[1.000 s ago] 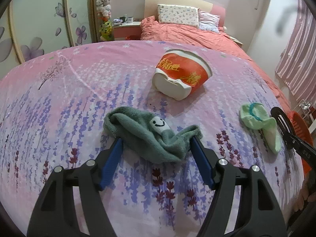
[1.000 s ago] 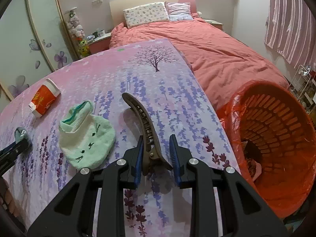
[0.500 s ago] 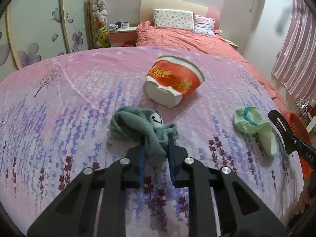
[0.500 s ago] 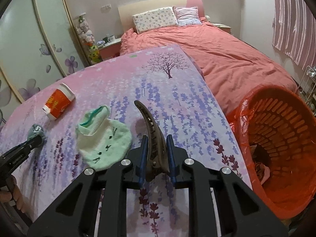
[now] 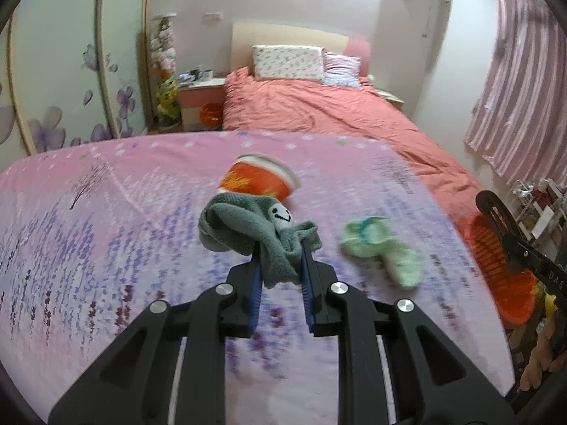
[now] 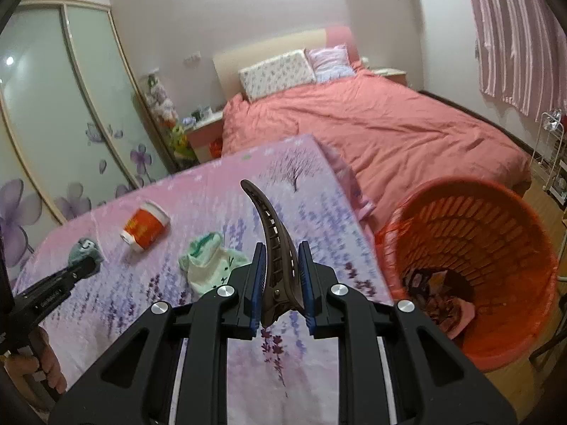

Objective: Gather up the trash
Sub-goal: 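Carry the hair clip with the right gripper while the left carries the towel, dropping both into the basket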

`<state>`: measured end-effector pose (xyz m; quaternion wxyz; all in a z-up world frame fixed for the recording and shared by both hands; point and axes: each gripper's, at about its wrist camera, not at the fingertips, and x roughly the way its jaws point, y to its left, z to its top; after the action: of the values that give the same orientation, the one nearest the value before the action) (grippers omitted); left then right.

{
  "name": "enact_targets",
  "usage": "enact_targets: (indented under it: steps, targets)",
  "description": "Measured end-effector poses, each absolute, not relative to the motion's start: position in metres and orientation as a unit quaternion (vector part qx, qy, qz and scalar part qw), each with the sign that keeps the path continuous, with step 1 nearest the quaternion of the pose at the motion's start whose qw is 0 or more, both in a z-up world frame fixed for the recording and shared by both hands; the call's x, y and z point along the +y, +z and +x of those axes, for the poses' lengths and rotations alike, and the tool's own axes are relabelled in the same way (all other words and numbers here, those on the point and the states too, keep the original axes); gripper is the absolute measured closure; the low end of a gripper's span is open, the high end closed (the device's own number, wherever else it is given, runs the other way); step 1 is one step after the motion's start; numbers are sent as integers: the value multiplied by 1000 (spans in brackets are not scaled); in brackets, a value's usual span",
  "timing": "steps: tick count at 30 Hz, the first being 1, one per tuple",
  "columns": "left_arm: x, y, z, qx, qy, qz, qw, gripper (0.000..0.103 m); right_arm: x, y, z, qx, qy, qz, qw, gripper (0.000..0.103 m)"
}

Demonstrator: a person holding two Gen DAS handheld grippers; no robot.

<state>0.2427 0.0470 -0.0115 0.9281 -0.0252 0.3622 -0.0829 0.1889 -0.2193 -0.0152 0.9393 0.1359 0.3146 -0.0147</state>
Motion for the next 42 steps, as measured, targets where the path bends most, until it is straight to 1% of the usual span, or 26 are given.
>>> enact_targets:
  steps: [8,17,25,34,36,39,40,41,42]
  targets:
    - [-9,19,217,338,-146,-13,930,83,-253,12,153,268,-40,149,951,84]
    - [-96,32,199,323,-236,2,916,83,-302,16,129,243,-80,168,952,84]
    - [-180,26,189,321,-317,16,893,83,-343,11,125,229,-103,194,948,84]
    - [-269,-5,193,347,-371,49,860,83,-380,-7,129,230,-116,225,940,84]
    - [-281,-13,199,356,-376,53,854,81,-394,-12,131,232,-115,237,936,84]
    - [-296,-26,213,371,-367,62,851,71,-408,-22,141,242,-105,258,929,83]
    - [-298,-30,218,376,-362,62,851,60,-412,-24,144,246,-105,262,927,81]
    - [-298,-34,223,379,-355,63,852,54,-414,-28,148,251,-105,267,924,77]
    - [-298,-41,228,384,-343,66,854,48,-418,-33,153,260,-106,273,920,67]
